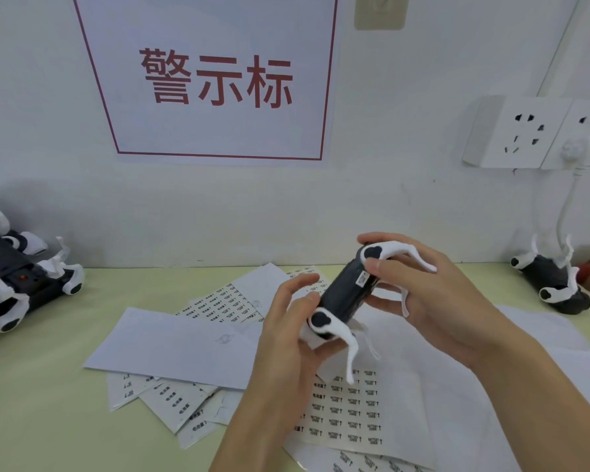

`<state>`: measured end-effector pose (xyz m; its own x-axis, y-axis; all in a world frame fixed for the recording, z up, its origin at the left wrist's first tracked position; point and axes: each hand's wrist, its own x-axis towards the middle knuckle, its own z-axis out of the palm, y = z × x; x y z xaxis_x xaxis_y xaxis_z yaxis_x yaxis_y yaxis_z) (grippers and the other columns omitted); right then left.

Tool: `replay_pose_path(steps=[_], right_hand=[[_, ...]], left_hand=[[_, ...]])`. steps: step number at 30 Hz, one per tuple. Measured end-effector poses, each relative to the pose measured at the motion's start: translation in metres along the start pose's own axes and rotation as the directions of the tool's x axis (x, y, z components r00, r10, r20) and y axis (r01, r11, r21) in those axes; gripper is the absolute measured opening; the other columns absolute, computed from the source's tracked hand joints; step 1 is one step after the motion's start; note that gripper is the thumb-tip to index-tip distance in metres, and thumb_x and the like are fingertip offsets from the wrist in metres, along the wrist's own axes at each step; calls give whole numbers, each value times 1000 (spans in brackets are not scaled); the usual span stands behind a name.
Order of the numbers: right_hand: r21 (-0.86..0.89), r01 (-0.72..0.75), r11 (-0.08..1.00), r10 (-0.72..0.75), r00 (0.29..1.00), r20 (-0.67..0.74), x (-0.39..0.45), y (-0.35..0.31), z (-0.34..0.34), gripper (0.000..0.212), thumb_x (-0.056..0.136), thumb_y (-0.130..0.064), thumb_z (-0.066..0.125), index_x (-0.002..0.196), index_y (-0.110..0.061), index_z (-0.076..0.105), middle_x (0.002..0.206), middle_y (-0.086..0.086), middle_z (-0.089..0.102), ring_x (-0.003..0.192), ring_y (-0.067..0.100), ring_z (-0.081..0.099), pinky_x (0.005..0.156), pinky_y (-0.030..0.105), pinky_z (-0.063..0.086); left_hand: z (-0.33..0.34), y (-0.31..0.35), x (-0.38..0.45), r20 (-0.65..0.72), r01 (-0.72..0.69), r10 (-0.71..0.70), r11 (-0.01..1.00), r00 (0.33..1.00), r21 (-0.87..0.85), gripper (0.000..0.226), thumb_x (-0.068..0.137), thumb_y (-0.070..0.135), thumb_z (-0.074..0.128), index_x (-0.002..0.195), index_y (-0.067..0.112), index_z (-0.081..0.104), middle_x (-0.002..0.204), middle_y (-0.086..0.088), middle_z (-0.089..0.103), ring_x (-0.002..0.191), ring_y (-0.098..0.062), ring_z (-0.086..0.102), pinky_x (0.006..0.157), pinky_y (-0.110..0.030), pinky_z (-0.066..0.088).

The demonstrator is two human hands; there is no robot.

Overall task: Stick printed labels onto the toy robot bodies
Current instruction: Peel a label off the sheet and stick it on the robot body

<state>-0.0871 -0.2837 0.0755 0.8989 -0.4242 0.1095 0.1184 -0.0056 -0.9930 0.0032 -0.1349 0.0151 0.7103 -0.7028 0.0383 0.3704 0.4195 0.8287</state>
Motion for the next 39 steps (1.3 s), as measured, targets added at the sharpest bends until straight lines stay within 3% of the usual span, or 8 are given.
replay_pose_path(steps=[5, 9, 13, 18, 27, 32, 35, 39], right_hand=[[102, 76, 992, -68, 995, -75, 4, 10, 17, 39, 73, -31, 75, 111, -27, 70, 108, 8, 66, 96, 16, 69, 82, 26, 56], [42, 115, 992, -108, 983, -152, 6, 19, 30, 33, 80, -35, 77, 112, -33, 66, 105, -6, 68, 97, 11, 68, 85, 30, 53], [39, 127, 991, -122, 987, -103, 5, 19, 28, 33, 81, -33, 70, 113, -36, 65, 109, -2, 67, 102, 13, 67, 88, 35, 53], [118, 92, 989, -89, 996, -29, 3, 11, 10, 29, 82, -30, 60, 109, -23, 69, 113, 6, 69, 102, 20, 64, 90, 40, 53], [140, 104, 985, -109, 994, 27, 2, 13, -5, 30, 77, -12, 62, 105, -15, 69, 119, 18, 65, 98, 24, 64, 91, 43, 49], [83, 106, 991, -107, 994, 8, 3, 14, -6, 30, 79, -19, 63, 107, -20, 73, 117, 14, 68, 98, 24, 68, 81, 35, 58], [81, 78, 994, -76, 997, -32, 3, 14, -7, 27, 82, -26, 65, 106, -17, 74, 111, 12, 71, 98, 33, 71, 72, 33, 58], [143, 15, 990, -2, 996, -88, 2, 16, -10, 36, 81, -34, 64, 106, -9, 71, 109, 15, 71, 92, 43, 72, 66, 34, 58]], left_hand=[[5, 2, -1, -206, -45, 26, 995, 978, -93, 50, 80, 44, 76, 116, 16, 56, 113, -22, 67, 88, -30, 67, 79, -47, 57], [5, 5, -3, -256, -165, 137, 982, 957, -93, 58, 80, 35, 75, 126, 9, 54, 107, -12, 73, 89, -26, 71, 73, -35, 60], [3, 7, -4, -275, -182, 143, 976, 951, -123, 60, 80, 31, 78, 127, 0, 59, 121, -20, 68, 109, -35, 68, 84, -39, 60], [2, 7, -5, -278, -205, 143, 957, 950, -206, 48, 77, 19, 80, 118, 0, 63, 118, -20, 68, 104, -31, 70, 77, -34, 60], [0, 6, -3, -179, -208, 169, 951, 969, -228, 57, 74, 12, 71, 128, 0, 58, 119, -13, 68, 110, -29, 69, 96, -45, 56], [0, 6, -4, -190, -211, 180, 964, 965, -161, 54, 77, 22, 72, 127, 3, 60, 121, -14, 69, 106, -24, 70, 96, -45, 57], [0, 6, -4, -181, -218, 192, 966, 965, -138, 51, 76, 34, 74, 121, 10, 68, 111, -9, 72, 100, -22, 70, 84, -35, 59], [1, 7, -2, -132, -218, 204, 971, 970, -99, 45, 78, 36, 78, 117, 13, 73, 107, -8, 73, 95, -21, 69, 84, -33, 58]])
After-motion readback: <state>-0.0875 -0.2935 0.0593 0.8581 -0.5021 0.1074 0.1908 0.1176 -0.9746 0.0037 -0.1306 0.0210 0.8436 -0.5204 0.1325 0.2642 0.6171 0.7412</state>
